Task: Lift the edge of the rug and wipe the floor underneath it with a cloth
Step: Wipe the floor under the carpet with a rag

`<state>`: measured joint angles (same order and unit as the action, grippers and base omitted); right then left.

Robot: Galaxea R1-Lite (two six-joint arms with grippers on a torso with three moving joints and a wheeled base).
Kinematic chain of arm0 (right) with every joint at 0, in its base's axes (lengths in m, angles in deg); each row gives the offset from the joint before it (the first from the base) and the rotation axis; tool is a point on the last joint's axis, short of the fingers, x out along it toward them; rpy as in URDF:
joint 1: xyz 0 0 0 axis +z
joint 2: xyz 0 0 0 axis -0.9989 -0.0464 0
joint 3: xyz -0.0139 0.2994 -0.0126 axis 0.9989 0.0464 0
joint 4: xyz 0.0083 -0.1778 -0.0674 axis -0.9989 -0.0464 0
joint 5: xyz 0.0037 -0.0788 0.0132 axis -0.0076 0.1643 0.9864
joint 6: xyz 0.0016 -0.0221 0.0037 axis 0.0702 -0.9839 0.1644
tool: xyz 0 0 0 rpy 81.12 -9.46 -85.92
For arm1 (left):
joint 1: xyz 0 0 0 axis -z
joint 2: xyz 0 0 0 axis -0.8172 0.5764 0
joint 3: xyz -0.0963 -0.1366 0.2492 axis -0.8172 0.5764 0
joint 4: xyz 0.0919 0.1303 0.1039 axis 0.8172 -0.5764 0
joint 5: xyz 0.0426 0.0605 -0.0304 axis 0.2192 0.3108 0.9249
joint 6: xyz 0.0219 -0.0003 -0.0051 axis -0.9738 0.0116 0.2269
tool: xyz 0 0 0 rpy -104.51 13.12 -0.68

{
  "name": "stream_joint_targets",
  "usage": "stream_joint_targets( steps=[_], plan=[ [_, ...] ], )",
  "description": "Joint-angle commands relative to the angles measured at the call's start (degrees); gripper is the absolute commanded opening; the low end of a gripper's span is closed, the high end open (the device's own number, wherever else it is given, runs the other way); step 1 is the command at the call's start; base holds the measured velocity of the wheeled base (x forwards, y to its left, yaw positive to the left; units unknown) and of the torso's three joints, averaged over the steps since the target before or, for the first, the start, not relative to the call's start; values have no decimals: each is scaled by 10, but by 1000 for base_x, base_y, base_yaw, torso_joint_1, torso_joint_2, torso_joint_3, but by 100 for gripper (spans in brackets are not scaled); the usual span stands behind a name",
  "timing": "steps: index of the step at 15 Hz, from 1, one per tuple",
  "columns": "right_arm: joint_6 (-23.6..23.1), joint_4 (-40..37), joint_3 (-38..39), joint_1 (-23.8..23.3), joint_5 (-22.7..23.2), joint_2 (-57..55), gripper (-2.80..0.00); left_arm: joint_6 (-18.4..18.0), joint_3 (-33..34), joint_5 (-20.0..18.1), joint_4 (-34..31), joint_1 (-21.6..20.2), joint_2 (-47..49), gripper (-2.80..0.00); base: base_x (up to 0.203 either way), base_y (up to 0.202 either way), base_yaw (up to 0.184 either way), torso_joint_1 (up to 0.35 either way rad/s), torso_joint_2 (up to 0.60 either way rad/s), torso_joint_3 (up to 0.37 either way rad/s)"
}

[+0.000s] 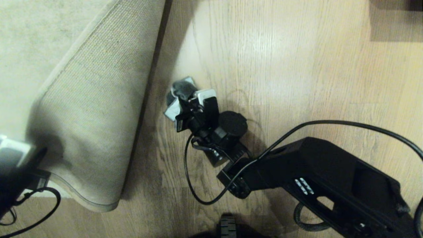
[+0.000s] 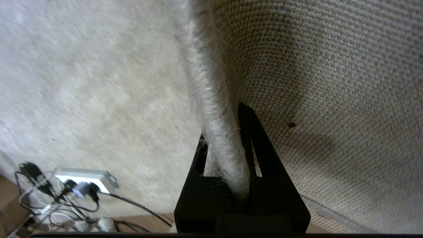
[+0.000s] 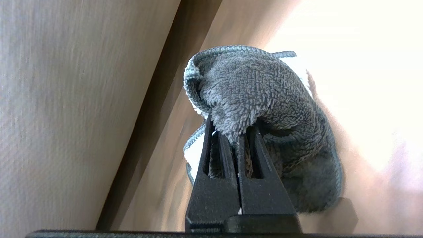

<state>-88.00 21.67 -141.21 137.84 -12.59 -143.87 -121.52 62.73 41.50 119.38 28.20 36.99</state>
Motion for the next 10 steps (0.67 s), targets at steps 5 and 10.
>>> stream_joint_targets(
  steps=[5,10],
  plan=[
    [-11,-30,-5,-4,-1,86,-280,0,12,0,27,-4,-1,-280,0,0,0,0,0,0],
    [-12,-35,47,19,1,117,-280,1,12,0,27,-4,-5,-280,0,0,0,0,0,0]
  ],
)
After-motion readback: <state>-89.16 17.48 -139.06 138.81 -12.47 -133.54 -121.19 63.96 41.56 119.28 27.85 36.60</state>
